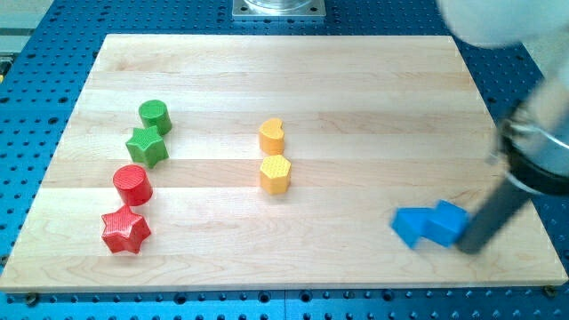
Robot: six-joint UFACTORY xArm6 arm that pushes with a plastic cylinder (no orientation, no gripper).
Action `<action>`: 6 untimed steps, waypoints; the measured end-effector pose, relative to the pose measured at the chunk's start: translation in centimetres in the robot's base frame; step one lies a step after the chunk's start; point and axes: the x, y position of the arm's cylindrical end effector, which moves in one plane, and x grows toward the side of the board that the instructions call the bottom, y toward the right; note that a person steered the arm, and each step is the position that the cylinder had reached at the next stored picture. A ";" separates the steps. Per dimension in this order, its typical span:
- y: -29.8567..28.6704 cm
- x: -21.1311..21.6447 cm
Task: Move the cube below the hexagon
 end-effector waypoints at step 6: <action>-11.2 -2.4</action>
